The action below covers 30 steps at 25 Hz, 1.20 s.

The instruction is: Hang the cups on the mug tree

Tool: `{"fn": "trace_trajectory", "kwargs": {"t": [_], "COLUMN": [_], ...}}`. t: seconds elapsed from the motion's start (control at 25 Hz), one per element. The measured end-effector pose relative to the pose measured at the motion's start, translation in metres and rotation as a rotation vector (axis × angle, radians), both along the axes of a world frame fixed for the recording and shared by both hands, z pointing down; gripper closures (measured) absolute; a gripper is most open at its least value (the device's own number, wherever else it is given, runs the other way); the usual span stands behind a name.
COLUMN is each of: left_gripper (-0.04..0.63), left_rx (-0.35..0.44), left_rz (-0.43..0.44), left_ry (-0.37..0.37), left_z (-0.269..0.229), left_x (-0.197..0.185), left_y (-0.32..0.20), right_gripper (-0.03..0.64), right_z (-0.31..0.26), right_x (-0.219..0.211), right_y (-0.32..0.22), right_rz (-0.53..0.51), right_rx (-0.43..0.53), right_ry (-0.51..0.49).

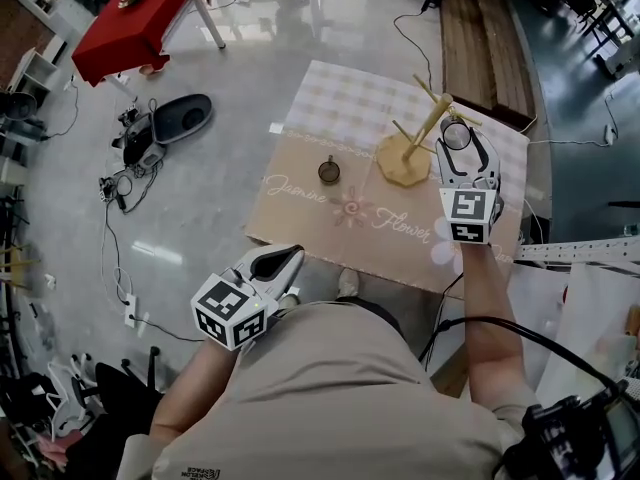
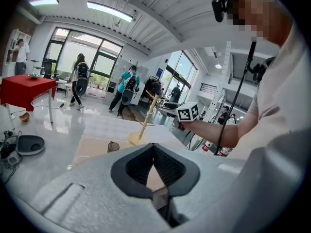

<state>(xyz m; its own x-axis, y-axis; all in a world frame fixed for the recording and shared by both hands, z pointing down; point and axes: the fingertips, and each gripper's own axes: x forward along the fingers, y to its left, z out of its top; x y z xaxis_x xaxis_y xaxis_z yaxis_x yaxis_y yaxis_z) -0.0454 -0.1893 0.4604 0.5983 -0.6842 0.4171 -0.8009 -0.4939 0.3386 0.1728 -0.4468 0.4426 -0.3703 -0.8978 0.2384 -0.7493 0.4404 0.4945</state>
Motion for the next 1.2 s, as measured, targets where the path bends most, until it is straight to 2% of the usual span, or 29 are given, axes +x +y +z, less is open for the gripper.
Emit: {"fn": "trace_trajectory", "kwargs": {"t": [0.52, 0.84, 0.96, 1.08, 1.2], "left_gripper": [0.591, 0.591, 0.591, 0.591, 0.591], "left_rx": [0.003, 0.017, 0.019, 0.020, 0.022], "left_rz": [0.039, 0.101, 0.135, 0.173, 0.217], "left_ry": [-0.006, 0.006, 0.011, 0.020, 0.029], "left_z": [-0.005, -0.006, -0.007, -0.006, -0.005], "left_x": [-0.024, -0.033, -0.037, -0.038, -0.035], "left_y": [0.012, 0.025, 0.033, 0.040, 0.047], "right_gripper": [0.353, 0.363, 0.415, 0.515, 0.576], "right_z": [0.004, 0.011, 0.024, 0.035, 0.046], "right_x": [0.000, 0.001, -0.004, -0.013, -0.025], "right_y": [0.009, 0.052, 0.084, 0.123, 0.163], "right_rz": [0.057, 0.101, 0.107, 0.107, 0.092], "right_rx": [-0.023, -0.094, -0.155, -0.230, -0.302], "right_ry": [-0.024, -0.097, -0.138, -0.197, -0.261]}}
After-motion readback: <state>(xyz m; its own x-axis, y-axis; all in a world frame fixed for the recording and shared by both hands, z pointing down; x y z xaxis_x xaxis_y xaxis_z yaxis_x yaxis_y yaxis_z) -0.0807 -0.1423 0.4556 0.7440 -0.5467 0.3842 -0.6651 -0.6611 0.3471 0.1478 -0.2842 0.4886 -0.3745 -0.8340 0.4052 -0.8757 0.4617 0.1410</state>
